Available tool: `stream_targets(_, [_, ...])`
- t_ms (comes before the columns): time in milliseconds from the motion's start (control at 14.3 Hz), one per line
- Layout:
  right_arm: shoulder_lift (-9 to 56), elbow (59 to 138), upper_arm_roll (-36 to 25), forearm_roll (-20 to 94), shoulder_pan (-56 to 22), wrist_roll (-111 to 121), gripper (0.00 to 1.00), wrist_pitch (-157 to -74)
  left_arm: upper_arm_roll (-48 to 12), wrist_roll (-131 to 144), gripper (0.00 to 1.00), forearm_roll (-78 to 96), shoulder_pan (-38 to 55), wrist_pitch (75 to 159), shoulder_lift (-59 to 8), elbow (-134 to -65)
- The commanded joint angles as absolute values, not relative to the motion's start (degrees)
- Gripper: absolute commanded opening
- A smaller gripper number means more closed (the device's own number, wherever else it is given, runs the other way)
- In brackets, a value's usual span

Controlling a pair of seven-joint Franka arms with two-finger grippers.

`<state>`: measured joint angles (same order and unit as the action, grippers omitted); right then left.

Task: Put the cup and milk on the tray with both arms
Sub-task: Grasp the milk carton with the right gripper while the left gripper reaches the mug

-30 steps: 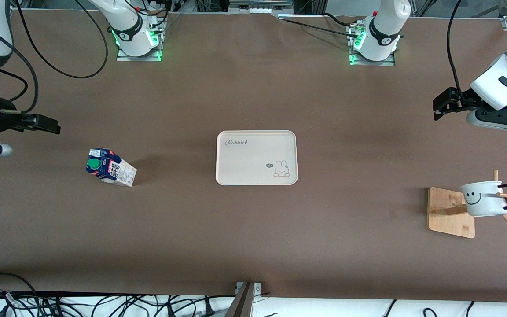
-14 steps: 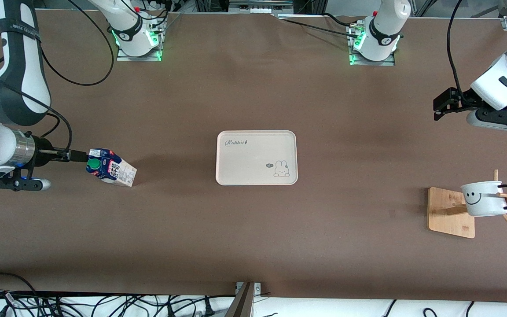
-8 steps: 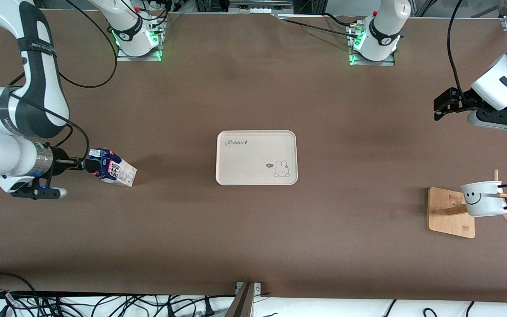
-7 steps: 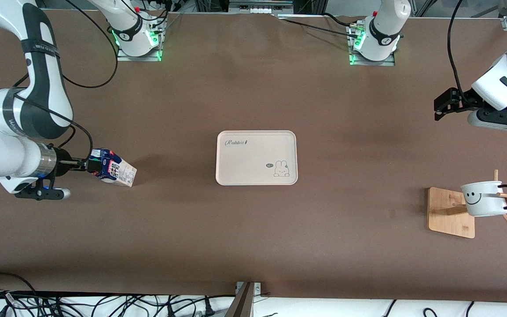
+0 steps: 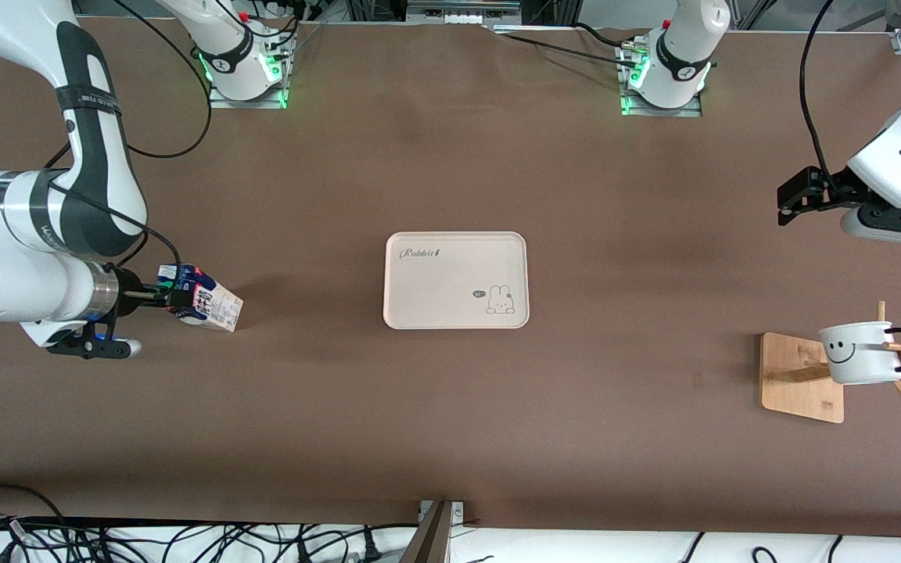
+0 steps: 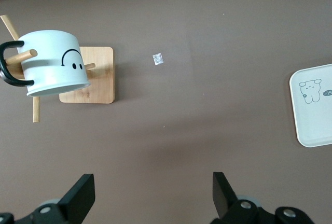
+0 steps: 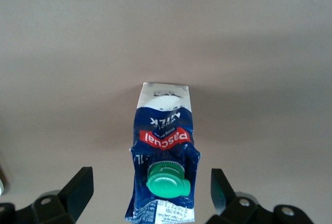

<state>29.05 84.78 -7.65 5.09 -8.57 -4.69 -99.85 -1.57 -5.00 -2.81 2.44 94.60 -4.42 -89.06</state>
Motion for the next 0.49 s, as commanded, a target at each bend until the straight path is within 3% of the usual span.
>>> stream_targets(0, [28.65, 85.34, -7.73, 6.15, -8.35, -5.1, 1.0, -97.83, -1.32, -5.8, 1.0, -1.85, 2.11, 93.25, -5.98, -86.48])
stream_targets(420, [28.65, 85.52, -7.91, 6.06, -8.0, -4.48, 1.0, -96.24, -1.05, -5.89, 1.0, -1.58, -1.57, 93.78, -11.51, -85.61])
